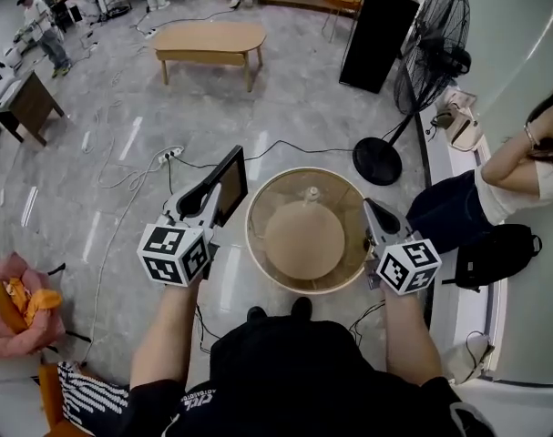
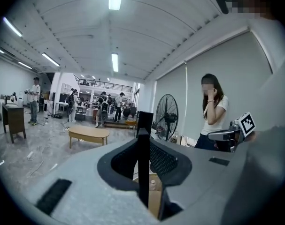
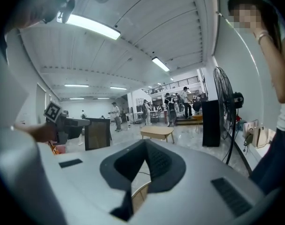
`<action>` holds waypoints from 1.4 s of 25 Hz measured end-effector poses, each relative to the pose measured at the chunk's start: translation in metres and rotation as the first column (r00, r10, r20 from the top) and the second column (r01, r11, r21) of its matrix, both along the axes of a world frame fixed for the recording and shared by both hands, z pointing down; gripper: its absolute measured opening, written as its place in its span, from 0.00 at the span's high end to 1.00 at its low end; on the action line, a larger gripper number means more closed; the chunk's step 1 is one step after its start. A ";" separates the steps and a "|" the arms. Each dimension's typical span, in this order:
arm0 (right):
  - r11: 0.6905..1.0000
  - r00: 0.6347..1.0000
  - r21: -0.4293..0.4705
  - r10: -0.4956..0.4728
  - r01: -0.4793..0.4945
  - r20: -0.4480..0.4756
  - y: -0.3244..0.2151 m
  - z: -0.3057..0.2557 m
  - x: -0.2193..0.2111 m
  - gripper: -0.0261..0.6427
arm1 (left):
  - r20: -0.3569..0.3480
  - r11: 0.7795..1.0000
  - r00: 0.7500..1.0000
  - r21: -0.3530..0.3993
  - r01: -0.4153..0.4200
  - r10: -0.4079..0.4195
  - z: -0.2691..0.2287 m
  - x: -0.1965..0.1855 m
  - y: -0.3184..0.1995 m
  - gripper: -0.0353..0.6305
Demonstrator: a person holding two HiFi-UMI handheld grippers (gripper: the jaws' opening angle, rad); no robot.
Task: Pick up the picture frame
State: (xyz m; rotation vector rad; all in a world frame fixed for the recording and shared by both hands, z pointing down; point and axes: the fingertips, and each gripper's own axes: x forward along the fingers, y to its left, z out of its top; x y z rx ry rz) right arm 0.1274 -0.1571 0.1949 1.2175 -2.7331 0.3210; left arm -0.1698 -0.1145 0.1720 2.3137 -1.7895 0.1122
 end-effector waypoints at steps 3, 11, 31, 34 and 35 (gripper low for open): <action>1.000 1.000 0.031 -0.004 0.004 -0.008 0.017 -0.014 -0.022 0.96 | -0.007 1.000 1.000 0.024 0.001 0.000 -0.005 -0.017 0.015 0.83; 0.994 1.000 0.103 -0.030 0.030 -0.001 0.054 -0.041 -0.047 0.96 | -0.017 0.998 0.999 0.046 0.029 -0.028 -0.004 -0.038 0.049 0.83; 0.992 0.997 0.103 -0.072 0.072 -0.004 0.058 -0.037 -0.021 0.96 | 0.007 0.998 0.998 0.019 0.065 -0.065 0.007 -0.001 0.061 0.83; 0.992 0.997 0.104 -0.076 0.076 -0.006 0.060 -0.039 -0.019 0.96 | 0.011 0.997 0.997 0.021 0.070 -0.070 0.003 0.001 0.063 0.83; 0.992 0.997 0.104 -0.077 0.078 -0.007 0.061 -0.039 -0.019 0.96 | 0.012 0.997 0.997 0.021 0.071 -0.072 0.002 0.001 0.064 0.83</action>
